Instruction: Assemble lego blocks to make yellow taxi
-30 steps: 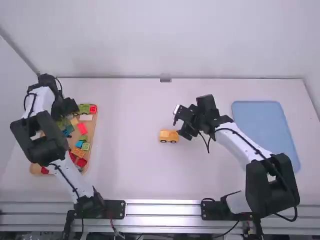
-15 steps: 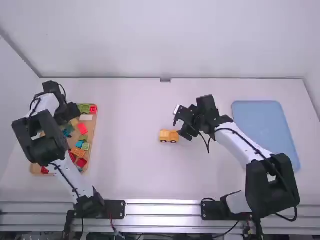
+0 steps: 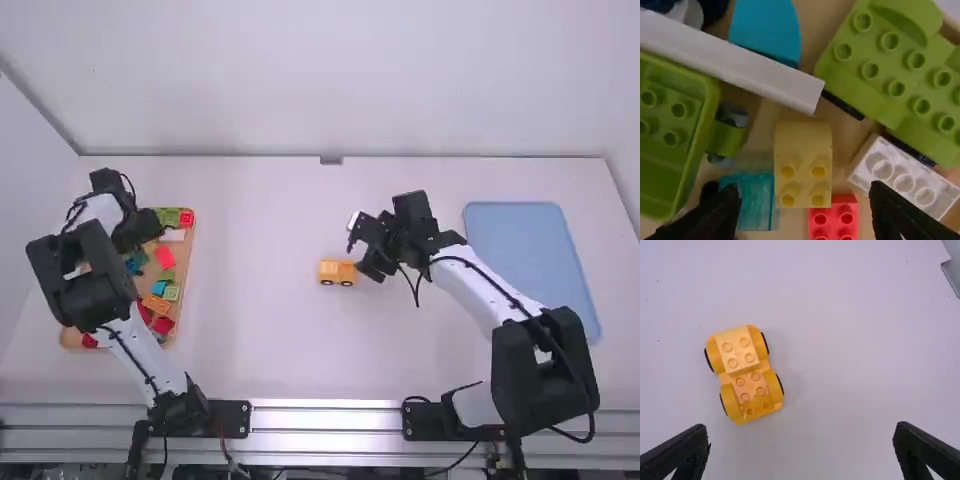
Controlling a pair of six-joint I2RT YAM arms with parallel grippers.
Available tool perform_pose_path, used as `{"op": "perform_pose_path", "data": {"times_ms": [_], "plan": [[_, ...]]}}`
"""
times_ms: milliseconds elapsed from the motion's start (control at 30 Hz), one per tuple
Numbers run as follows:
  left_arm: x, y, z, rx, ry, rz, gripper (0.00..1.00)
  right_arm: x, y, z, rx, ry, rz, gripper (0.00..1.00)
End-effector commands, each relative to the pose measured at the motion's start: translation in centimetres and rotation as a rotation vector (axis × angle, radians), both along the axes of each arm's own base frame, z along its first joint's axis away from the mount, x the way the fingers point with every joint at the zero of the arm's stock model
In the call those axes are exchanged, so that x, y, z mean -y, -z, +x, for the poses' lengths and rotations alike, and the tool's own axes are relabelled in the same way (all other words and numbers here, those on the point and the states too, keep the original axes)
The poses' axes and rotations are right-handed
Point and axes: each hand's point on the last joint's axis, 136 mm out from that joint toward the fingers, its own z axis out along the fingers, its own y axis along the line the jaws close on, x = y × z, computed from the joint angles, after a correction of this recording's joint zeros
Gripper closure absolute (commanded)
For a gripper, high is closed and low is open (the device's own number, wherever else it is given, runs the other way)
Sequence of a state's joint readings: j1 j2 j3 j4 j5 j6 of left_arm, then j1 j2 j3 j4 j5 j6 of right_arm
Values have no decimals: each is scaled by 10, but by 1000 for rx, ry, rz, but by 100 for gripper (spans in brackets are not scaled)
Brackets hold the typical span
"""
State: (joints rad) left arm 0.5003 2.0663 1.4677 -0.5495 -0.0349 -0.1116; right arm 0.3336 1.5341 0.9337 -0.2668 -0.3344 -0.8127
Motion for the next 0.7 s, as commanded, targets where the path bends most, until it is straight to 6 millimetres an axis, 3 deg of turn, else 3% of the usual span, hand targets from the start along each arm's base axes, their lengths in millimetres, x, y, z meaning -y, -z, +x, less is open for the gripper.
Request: {"op": "perform_pose_path", "data": {"times_ms": [0, 133, 267, 433, 567, 600, 667], "plan": [[1, 10, 1, -4, 10, -23, 31, -1, -5, -3, 4, -2, 11, 2], [1, 23, 3, -41, 8, -49, 32, -1, -5, -3, 2, -2, 11, 2], [2, 26, 1, -103, 10, -76, 45, -1, -5, -3, 2, -2, 11, 2], [-3, 18, 8, -86, 4, -66, 44, -1, -5, -3, 2, -3, 11, 2], [-11, 12, 11, -69, -18, -62, 34, -1, -5, -2, 6, -2, 12, 1], [-12, 11, 11, -65, -33, -64, 41, -1, -5, -2, 6, -2, 12, 2], [-10, 13, 11, -68, -42, -70, 42, -1, -5, -2, 6, -2, 12, 2]]}}
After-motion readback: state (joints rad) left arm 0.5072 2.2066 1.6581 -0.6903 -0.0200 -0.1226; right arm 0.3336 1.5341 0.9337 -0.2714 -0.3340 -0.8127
